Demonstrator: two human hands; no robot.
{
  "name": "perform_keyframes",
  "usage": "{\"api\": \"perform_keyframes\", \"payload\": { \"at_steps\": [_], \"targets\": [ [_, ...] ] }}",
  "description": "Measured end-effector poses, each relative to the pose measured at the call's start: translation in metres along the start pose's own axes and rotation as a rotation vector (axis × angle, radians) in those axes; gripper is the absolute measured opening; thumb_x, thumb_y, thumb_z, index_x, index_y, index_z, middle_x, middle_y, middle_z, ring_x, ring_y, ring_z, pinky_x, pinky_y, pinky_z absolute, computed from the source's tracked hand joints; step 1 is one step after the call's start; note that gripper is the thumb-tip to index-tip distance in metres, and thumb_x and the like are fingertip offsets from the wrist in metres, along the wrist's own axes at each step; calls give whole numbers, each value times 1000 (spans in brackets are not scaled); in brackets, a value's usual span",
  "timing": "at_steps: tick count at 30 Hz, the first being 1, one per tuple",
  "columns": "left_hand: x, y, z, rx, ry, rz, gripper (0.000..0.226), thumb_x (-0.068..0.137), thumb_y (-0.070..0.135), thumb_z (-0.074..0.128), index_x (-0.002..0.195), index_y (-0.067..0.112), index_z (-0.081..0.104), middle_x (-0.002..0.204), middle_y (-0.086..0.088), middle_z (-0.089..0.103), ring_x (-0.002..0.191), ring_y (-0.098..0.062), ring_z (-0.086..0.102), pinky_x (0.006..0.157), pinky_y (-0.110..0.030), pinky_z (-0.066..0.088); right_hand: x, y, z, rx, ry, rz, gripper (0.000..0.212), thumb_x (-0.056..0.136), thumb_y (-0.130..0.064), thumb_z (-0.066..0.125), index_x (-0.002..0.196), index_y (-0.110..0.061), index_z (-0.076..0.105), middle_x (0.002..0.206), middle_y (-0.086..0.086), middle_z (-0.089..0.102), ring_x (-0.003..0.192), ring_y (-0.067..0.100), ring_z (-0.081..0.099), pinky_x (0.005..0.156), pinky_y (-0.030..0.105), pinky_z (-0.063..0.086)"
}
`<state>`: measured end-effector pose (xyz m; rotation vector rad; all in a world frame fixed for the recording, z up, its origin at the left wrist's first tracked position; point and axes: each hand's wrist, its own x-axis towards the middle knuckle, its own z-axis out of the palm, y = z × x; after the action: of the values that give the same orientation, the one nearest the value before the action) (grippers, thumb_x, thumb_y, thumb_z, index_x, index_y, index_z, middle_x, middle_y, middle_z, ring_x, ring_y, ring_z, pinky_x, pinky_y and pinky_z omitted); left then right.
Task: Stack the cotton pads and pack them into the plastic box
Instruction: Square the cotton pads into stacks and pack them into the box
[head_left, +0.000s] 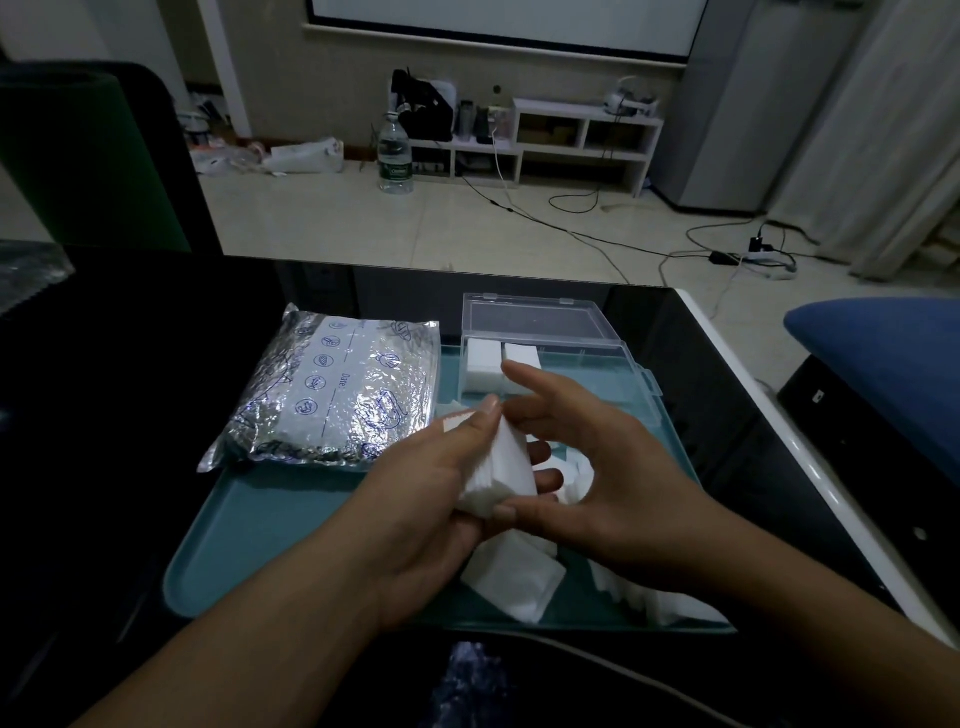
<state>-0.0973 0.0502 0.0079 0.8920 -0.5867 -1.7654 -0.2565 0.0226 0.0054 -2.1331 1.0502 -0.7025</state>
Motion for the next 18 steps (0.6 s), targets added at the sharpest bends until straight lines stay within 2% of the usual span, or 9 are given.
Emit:
{"api": "perform_keyframes", "payload": {
  "at_steps": [7, 13, 16, 18],
  "targets": [
    [2, -2, -2, -23, -9, 14, 50, 74, 28, 62, 118, 4, 63, 99, -23, 72, 85, -40, 72, 74, -47, 61, 1, 1, 0, 25, 13, -11, 96, 68, -33, 85, 146, -42, 29, 127, -22, 55, 119, -10, 49, 94, 4, 37],
    [1, -2, -2, 22, -20, -34, 46, 81, 34, 61, 117, 5, 64, 106, -22, 72, 91, -39, 71, 80, -48, 59, -1, 1, 4, 29, 25, -6, 95, 69, -26, 86, 145, -40, 32, 127, -17, 55, 118, -7, 50, 88, 4, 42],
    [0, 1, -2, 21, -15, 2, 36, 88, 26, 58, 122, 14, 63, 100, -18, 73, 81, -32, 72, 68, -41, 61, 0, -2, 1, 41, 40, -19, 92, 70, -38, 84, 146, -39, 33, 127, -19, 56, 120, -6, 50, 95, 10, 42],
    [1, 6, -5, -7, 28, 41, 33, 87, 25, 58, 119, 20, 63, 100, -19, 72, 76, -29, 72, 66, -39, 61, 2, 2, -4, 51, 119, -7, 77, 76, -47, 76, 143, -37, 40, 122, -19, 60, 117, -6, 53, 99, 14, 42]
  ]
}}
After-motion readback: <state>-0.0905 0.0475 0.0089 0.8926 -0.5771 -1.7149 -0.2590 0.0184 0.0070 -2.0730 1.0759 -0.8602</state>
